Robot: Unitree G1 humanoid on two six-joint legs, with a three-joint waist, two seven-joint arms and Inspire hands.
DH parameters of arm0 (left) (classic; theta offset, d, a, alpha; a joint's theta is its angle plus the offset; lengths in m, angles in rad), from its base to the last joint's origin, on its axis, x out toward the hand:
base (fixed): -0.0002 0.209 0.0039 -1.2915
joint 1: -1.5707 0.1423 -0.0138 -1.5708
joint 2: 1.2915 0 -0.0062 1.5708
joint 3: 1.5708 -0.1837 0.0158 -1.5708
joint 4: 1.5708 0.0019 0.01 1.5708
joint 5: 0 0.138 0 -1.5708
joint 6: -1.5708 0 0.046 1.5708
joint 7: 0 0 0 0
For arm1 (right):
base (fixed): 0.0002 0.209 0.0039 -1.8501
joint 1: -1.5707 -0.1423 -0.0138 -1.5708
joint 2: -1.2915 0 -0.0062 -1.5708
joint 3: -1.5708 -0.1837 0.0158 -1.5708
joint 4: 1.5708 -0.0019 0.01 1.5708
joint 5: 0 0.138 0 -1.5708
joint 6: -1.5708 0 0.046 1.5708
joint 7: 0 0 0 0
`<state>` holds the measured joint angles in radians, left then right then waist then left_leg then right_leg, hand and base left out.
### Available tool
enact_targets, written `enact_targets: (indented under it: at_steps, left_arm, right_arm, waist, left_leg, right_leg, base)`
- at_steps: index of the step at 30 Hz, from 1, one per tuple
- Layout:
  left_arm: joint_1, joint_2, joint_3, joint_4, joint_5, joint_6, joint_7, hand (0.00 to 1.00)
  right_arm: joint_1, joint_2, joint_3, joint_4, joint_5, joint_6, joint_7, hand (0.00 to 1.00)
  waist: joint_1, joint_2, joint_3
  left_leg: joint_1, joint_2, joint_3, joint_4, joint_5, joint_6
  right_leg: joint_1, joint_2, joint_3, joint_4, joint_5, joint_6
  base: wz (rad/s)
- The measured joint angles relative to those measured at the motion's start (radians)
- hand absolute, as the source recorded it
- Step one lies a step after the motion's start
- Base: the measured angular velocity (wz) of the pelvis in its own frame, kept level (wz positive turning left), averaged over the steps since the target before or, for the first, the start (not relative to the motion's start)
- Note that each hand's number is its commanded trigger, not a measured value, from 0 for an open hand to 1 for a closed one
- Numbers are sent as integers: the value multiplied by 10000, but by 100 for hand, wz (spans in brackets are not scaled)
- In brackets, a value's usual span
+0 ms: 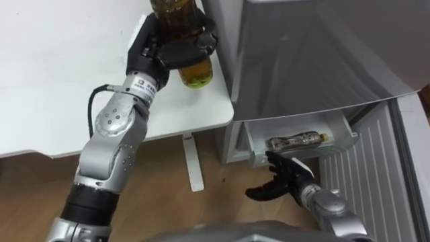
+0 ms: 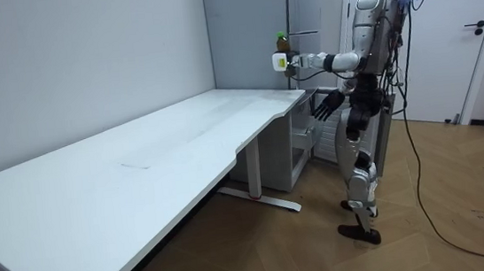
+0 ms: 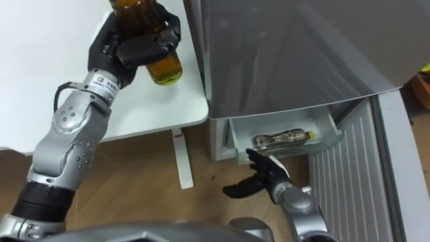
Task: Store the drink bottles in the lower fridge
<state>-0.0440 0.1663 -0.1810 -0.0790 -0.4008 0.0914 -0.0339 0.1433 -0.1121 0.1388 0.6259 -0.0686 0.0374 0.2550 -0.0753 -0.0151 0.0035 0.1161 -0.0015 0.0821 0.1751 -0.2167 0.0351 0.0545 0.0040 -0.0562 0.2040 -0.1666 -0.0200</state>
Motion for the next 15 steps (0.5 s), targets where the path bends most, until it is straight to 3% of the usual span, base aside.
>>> enact_targets:
  at_steps: [7,15]
  left_arm:
    - [54,35,-429,1,1,-156,-577,100]
    - [1091,115,-648,-3,4,-348,-1370,100]
  right_arm:
    - [243,-88,474,-1369,1025,-272,693,0]
    - [346,-214,702,-2099,1849,-375,2289,0]
  waist:
    - [-8,1,13]
    - [53,-102,104]
  left_leg:
    - [-67,1,-25,50,-1,0]
    - [-73,13,-18,38,-2,-2]
  right_leg:
    - [7,-35,-124,9,1,-1]
    - [-11,16,-118,-13,0,-2]
  base:
    - [3]
    - [0]
